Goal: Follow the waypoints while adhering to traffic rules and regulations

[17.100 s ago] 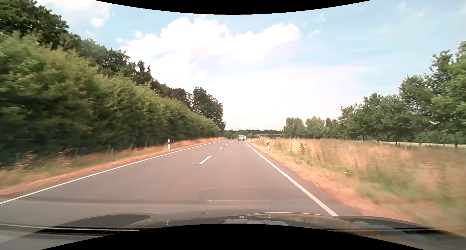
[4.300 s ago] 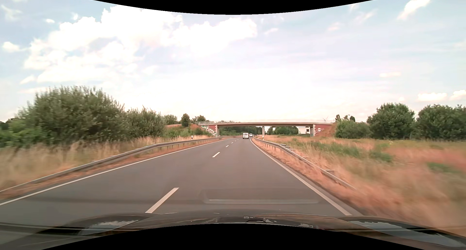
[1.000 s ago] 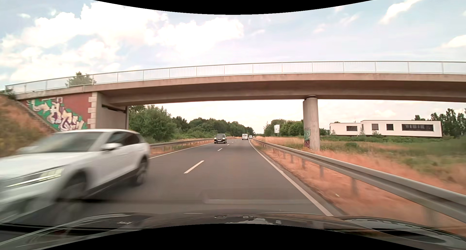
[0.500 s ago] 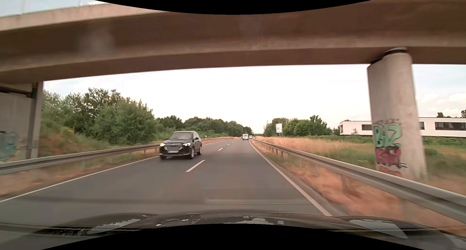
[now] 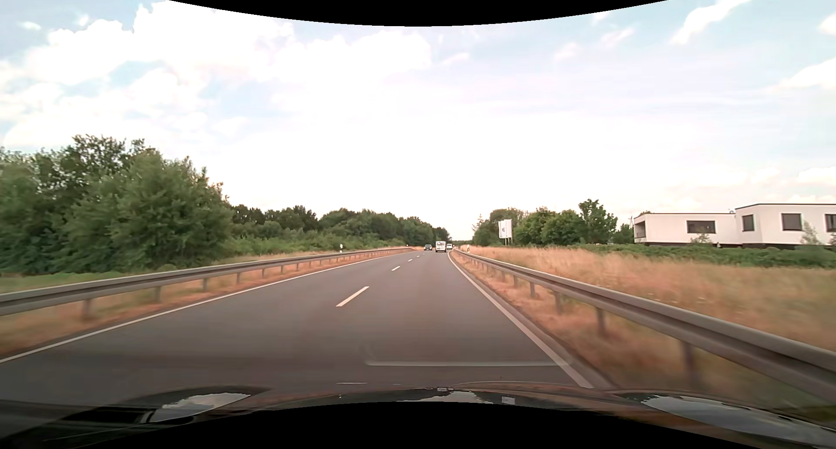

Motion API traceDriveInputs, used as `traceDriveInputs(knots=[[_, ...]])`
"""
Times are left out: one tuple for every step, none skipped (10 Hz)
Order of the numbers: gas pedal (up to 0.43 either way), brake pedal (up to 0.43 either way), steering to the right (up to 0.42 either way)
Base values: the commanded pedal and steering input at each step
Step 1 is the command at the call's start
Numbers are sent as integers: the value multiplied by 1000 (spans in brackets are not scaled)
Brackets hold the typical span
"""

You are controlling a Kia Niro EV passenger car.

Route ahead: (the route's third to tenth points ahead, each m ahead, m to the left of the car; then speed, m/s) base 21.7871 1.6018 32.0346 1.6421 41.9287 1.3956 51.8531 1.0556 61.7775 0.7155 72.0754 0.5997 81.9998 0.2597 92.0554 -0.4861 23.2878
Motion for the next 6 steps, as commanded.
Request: traceDriveInputs(knots=[[228,0,5],[228,0,5],[228,0,5],[228,0,5],[228,0,5],[228,0,5]])
